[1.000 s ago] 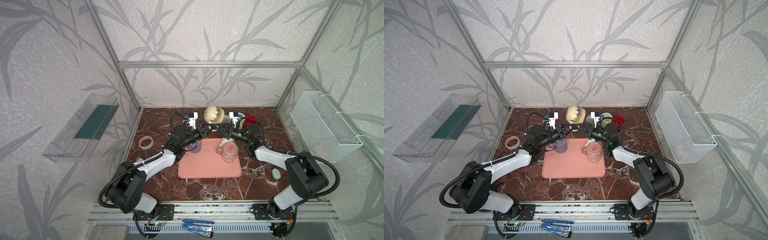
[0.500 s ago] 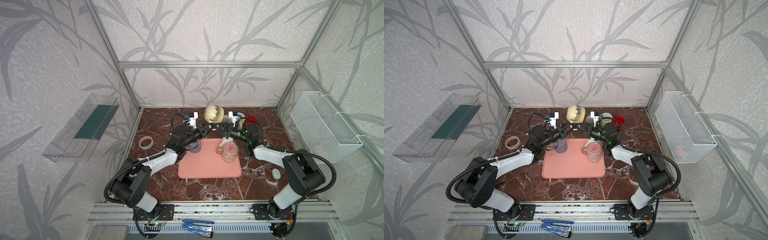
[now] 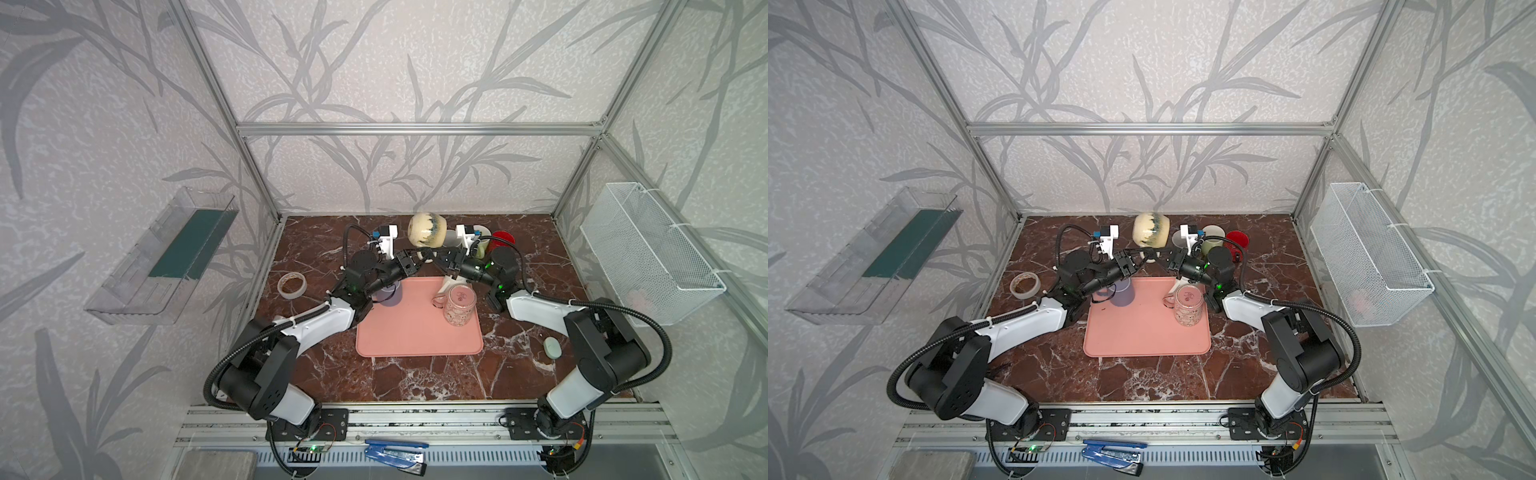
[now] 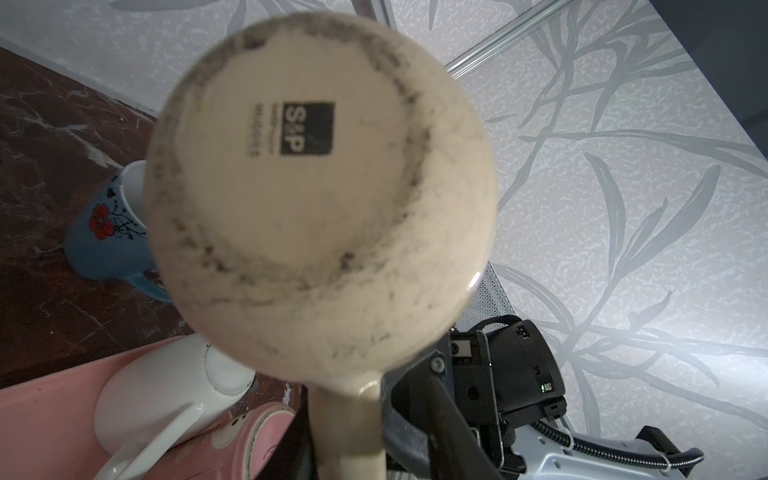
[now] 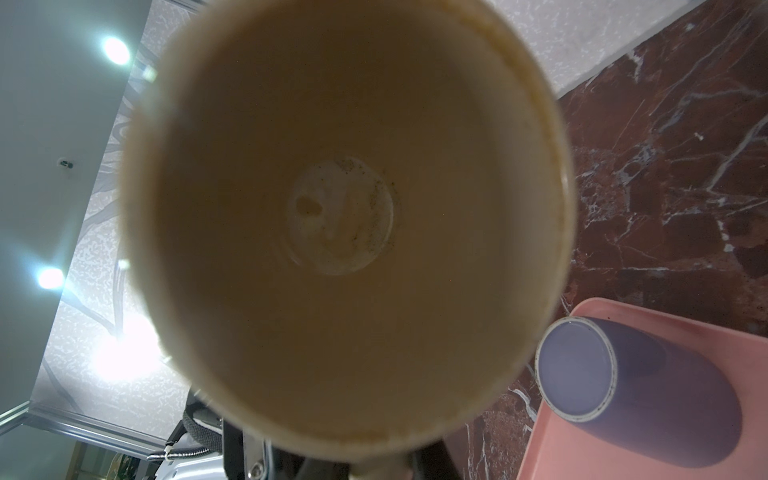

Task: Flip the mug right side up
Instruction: 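Grip the cream mug's rim with the right gripper while the left gripper holds the handle, then release the cream mug with the left gripper while the right gripper carries it away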

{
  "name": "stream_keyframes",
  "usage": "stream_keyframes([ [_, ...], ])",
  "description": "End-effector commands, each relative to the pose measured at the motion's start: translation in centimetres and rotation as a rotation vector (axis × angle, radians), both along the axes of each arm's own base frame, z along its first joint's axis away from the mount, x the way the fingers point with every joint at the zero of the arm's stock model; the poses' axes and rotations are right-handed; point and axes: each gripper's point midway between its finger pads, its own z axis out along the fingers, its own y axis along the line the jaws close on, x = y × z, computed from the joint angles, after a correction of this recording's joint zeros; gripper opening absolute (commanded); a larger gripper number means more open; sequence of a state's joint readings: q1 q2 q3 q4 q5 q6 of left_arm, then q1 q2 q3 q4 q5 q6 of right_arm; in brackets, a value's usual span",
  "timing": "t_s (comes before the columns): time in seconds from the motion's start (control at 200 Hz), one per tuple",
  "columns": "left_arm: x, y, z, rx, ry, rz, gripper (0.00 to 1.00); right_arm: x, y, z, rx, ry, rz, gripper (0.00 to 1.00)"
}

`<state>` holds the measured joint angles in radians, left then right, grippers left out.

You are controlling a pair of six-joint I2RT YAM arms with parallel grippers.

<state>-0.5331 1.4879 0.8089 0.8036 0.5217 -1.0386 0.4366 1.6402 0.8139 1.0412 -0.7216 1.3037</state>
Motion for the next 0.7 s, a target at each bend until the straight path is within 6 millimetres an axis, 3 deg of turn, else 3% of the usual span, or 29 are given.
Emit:
stream_keyframes([
  [0.0,-0.6,1.0,3.0,-0.006,-0.115,0.030,0.39,0.7,-1.1,1.4,0.012,-0.087,-0.058,0.00],
  [0.455,-0.5,2.3,2.6,0.047,-0.109,0.074,0.39,0.4,-1.4,1.2,0.002,-0.088,-0.061,0.00],
  [0.695,-0.9,3.4,1.9,0.135,-0.093,0.117,0.42,0.4,-1.5,-0.1,-0.091,-0.073,-0.072,0.00],
])
